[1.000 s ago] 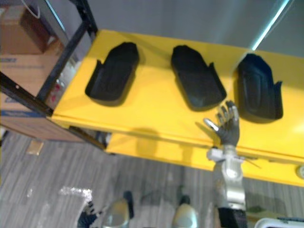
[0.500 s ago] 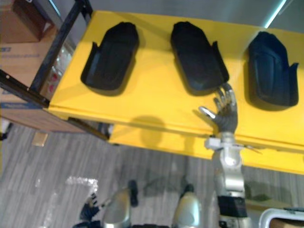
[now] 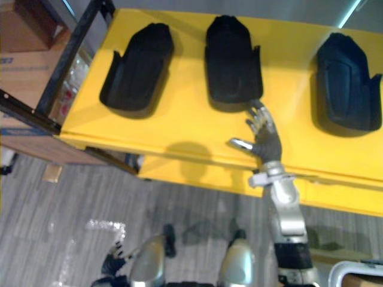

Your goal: Walk over and take plastic housings, then place them on the shelf

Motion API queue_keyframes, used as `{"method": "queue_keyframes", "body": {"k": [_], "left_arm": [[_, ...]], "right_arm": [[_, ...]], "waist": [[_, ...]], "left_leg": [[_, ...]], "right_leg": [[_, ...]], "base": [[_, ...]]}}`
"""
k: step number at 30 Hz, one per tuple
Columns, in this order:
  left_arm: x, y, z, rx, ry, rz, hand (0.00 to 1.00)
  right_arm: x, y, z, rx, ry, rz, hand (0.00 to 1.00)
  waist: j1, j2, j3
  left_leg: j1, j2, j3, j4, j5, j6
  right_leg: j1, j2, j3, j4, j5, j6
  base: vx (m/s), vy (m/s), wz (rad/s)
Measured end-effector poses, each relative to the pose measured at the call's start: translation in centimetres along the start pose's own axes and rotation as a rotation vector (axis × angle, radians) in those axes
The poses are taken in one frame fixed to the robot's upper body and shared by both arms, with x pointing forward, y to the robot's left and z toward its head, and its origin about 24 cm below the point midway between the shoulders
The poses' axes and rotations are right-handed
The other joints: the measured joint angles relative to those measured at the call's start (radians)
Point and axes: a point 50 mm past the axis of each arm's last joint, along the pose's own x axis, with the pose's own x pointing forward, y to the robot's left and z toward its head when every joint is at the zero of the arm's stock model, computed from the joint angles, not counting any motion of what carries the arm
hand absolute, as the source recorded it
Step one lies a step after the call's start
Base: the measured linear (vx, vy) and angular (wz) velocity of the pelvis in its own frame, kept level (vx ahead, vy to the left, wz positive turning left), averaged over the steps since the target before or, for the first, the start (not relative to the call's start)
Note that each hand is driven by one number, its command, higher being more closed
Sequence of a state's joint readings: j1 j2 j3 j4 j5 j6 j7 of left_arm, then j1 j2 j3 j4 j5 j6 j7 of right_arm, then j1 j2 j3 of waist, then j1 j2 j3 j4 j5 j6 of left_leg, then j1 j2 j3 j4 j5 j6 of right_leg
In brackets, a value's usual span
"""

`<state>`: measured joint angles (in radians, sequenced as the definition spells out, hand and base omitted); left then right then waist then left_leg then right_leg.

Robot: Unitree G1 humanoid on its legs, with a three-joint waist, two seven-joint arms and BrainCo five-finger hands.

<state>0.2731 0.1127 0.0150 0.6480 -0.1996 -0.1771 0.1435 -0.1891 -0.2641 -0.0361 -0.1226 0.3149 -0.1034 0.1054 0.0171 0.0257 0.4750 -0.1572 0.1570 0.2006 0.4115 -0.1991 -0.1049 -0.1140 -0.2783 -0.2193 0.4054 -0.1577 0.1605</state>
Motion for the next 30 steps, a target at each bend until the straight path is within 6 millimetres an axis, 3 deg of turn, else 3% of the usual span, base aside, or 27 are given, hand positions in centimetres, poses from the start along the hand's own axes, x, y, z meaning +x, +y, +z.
{"method": "queue_keyframes", "body": {"k": [5, 10, 14, 22, 30], "left_arm": [[0.0, 0.0, 0.0, 0.000, 0.000, 0.001, 0.00], [0.0, 0.0, 0.0, -0.003, -0.011, 0.008, 0.00], [0.0, 0.1, 0.0, -0.002, -0.011, 0.008, 0.00], [0.1, 0.6, 0.5, 0.009, -0.039, 0.004, 0.00], [0.2, 0.8, 0.6, 0.023, -0.041, -0.025, 0.00]], "right_arm": [[-0.4, -0.4, 0.5, -0.152, -0.040, -0.100, 0.00], [-1.1, -0.8, 5.6, -0.442, -0.340, -0.285, 0.00], [-1.2, 0.3, 8.5, -0.617, -0.520, -0.215, 0.00], [1.1, 1.6, 9.8, -0.698, -0.570, 0.034, 0.00], [5.5, 1.0, 7.9, -0.546, -0.410, 0.121, 0.00]], "waist": [[-0.002, 0.001, 0.000], [-0.001, 0.001, 0.000], [-0.003, -0.001, 0.000], [0.018, -0.030, 0.009], [0.041, -0.028, 0.008]], "left_leg": [[-0.001, 0.000, 0.001, -0.003, 0.000, 0.000], [-0.003, -0.002, 0.002, -0.006, 0.000, 0.000], [-0.014, 0.000, -0.008, -0.003, 0.000, 0.000], [-0.037, 0.001, -0.048, 0.016, 0.000, 0.000], [-0.053, -0.003, -0.087, 0.032, 0.003, 0.004]], "right_leg": [[0.000, 0.000, -0.002, -0.008, 0.001, 0.002], [0.002, 0.001, -0.006, -0.023, 0.007, 0.008], [0.017, 0.006, -0.023, -0.052, 0.022, 0.010], [0.050, 0.016, -0.060, -0.088, 0.044, 0.008], [0.084, 0.020, -0.102, -0.108, 0.054, 0.009]], "base": [[0.00, 0.000, 0.00], [0.00, 0.000, 0.00], [0.00, -0.002, 0.06], [-0.02, 0.003, 0.13], [-0.04, 0.004, 0.14]]}}
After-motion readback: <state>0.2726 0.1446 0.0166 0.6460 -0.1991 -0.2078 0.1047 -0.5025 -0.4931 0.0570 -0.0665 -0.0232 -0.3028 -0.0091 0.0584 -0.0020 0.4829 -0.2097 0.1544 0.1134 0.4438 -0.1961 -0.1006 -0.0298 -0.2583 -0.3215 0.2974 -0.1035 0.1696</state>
